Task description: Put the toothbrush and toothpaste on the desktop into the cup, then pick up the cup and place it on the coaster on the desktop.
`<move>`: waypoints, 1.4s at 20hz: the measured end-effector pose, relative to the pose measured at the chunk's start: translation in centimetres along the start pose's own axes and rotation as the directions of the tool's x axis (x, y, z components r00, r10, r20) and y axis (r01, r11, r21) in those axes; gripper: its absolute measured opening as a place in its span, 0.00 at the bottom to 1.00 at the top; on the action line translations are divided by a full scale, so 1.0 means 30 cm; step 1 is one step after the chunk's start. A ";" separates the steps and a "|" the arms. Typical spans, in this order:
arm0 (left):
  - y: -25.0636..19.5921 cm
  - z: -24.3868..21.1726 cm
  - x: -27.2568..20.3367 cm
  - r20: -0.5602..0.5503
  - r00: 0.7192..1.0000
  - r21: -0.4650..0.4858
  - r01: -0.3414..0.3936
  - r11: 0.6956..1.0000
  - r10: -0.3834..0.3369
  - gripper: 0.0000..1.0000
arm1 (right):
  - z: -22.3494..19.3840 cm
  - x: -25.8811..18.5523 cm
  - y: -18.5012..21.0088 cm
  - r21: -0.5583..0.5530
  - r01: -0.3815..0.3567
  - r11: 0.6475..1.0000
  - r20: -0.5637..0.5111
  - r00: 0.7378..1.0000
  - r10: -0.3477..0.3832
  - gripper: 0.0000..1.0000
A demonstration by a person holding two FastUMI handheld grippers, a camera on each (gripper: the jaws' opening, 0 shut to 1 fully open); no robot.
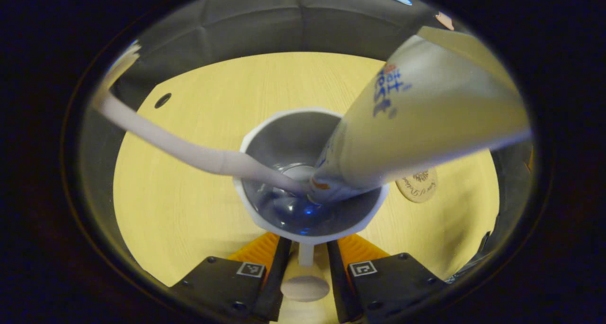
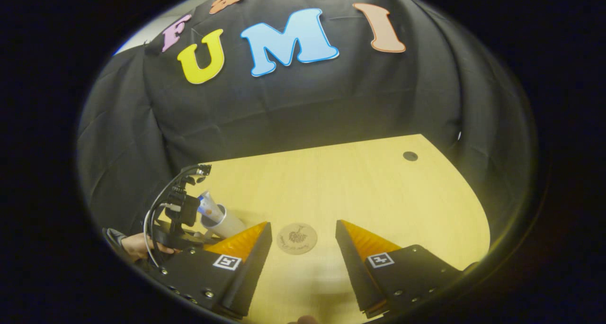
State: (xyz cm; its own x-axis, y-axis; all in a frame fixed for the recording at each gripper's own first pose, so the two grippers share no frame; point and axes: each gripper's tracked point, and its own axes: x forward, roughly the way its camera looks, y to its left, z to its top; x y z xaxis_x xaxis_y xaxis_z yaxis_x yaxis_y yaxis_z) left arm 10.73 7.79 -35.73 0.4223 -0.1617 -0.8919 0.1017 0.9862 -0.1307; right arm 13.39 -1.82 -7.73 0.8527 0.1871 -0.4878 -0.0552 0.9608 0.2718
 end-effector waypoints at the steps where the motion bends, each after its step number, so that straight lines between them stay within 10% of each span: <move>1: 0.001 -0.011 -0.003 -0.016 1.000 0.010 -0.016 1.000 0.016 0.42 | -0.007 0.000 -0.001 -0.001 0.000 1.000 -0.006 1.000 0.000 0.81; 11: -0.037 0.038 -0.033 0.043 0.999 0.078 -0.029 0.997 0.026 0.41 | -0.024 -0.005 -0.022 -0.002 0.014 1.000 -0.012 1.000 -0.014 0.81; 28: -0.581 0.102 0.034 -0.004 0.990 0.264 0.137 0.955 -0.141 0.36 | -0.060 -0.155 -0.256 0.062 0.109 0.992 0.005 0.994 -0.110 0.81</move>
State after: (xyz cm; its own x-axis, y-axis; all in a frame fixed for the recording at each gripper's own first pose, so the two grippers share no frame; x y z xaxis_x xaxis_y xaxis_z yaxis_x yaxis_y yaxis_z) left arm 12.15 -9.67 -33.02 0.4001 -0.2986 -0.8664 0.3923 0.9102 -0.1326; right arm 8.92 -9.71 -9.04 0.8563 0.0792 -0.5104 0.0709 0.9608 0.2680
